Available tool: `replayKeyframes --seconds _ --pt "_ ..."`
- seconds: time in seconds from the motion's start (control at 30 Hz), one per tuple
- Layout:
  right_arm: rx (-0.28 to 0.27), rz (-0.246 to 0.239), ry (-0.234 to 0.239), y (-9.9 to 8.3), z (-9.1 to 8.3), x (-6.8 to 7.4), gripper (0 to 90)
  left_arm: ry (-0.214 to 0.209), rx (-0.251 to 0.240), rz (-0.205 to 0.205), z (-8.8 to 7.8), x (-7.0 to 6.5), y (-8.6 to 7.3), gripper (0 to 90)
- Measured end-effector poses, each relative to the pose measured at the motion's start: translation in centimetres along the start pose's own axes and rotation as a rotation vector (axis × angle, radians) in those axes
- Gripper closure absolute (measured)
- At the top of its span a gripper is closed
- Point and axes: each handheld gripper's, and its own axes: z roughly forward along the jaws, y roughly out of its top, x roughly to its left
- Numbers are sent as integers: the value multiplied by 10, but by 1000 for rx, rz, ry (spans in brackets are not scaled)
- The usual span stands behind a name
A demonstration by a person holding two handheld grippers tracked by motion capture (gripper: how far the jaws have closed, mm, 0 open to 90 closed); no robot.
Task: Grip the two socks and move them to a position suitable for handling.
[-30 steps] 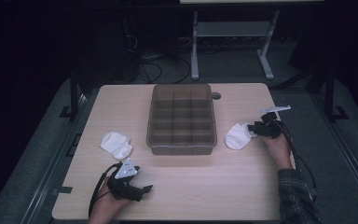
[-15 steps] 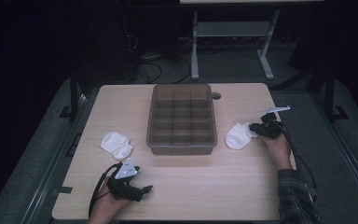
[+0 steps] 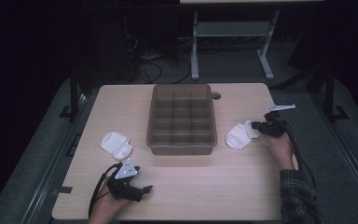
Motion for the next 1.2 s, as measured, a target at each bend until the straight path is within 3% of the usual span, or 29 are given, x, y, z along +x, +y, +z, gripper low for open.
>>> replayKeyframes --seconds 1.2 --pt "-155 -46 101 13 -67 32 871 3 -1 -2 0 -1 0 131"
